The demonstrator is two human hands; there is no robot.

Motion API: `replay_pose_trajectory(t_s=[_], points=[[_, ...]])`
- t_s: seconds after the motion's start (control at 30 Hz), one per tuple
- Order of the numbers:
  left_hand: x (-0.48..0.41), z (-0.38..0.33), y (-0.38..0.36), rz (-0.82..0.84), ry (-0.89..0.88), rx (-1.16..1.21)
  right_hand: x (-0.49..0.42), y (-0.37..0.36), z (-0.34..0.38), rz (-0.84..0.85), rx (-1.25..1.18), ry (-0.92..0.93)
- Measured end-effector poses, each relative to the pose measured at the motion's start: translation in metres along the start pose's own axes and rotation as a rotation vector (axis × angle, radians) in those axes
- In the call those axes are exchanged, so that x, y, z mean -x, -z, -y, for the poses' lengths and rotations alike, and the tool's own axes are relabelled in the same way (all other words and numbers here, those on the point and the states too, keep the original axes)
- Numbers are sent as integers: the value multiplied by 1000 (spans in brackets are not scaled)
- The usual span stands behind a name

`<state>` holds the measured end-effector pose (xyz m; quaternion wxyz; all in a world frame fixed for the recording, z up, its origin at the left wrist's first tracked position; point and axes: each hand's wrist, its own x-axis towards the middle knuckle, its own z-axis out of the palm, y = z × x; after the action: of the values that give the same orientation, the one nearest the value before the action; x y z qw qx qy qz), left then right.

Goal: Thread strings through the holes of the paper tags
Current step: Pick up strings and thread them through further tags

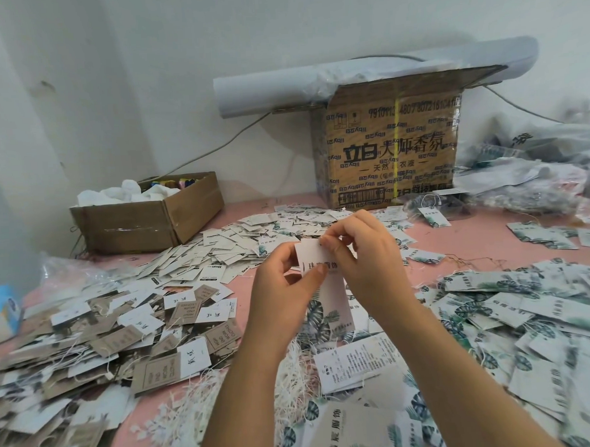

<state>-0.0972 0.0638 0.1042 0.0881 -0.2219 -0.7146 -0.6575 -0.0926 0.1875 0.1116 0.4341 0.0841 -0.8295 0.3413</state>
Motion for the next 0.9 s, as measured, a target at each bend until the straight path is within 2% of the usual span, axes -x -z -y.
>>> replay_pose_trajectory(t_s=[0.4,0.67,0.8,0.9], points=[[1,-1,-1,20,6,24,3,-4,4,-5,-7,46],[1,-1,-3,42,-39,15,2,-5,0,-22,5,14],[1,-1,-2,2,63,144,0,-5,0,-29,-40,-28],[1,-2,-2,-7,59,180,-1,-2,2,2,-106,-36]])
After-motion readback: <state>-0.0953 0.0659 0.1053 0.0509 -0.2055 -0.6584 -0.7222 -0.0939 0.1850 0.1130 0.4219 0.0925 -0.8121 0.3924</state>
